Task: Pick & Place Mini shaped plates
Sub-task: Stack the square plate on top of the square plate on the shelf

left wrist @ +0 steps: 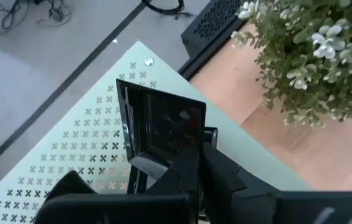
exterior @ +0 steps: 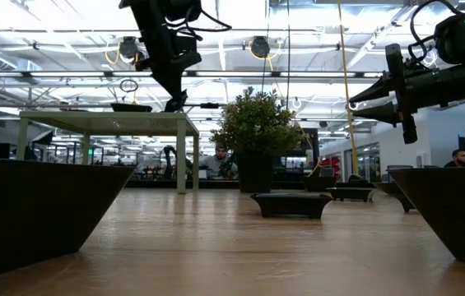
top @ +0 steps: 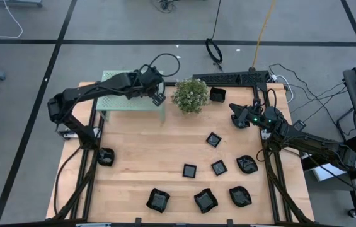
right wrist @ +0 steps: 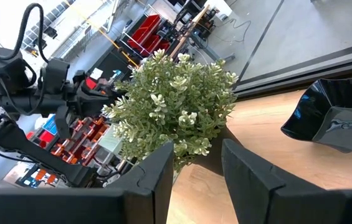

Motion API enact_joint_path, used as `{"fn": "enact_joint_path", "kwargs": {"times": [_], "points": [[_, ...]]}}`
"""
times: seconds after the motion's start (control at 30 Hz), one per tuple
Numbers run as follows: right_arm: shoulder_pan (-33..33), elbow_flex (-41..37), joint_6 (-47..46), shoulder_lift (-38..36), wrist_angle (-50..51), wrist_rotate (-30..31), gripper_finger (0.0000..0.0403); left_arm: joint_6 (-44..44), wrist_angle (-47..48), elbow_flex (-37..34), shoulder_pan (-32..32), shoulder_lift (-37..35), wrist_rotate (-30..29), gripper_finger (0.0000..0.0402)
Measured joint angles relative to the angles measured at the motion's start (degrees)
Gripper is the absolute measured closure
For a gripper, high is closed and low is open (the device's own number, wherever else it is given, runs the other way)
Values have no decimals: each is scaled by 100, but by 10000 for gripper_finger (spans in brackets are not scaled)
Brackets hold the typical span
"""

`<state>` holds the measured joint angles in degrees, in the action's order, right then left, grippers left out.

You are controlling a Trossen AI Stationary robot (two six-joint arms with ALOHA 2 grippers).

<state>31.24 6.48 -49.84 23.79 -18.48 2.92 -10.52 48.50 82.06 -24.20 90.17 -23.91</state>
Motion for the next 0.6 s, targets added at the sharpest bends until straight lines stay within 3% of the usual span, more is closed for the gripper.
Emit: {"fn": "enact_joint_path", "kwargs": {"times": [0.27,0.6], "points": [[0,0,0,0,-2,-2,280,42,560,0,48,13,-188,382],[0,0,-1,0,-1,0,280,-16,544,0,57,11,-213,381]]}}
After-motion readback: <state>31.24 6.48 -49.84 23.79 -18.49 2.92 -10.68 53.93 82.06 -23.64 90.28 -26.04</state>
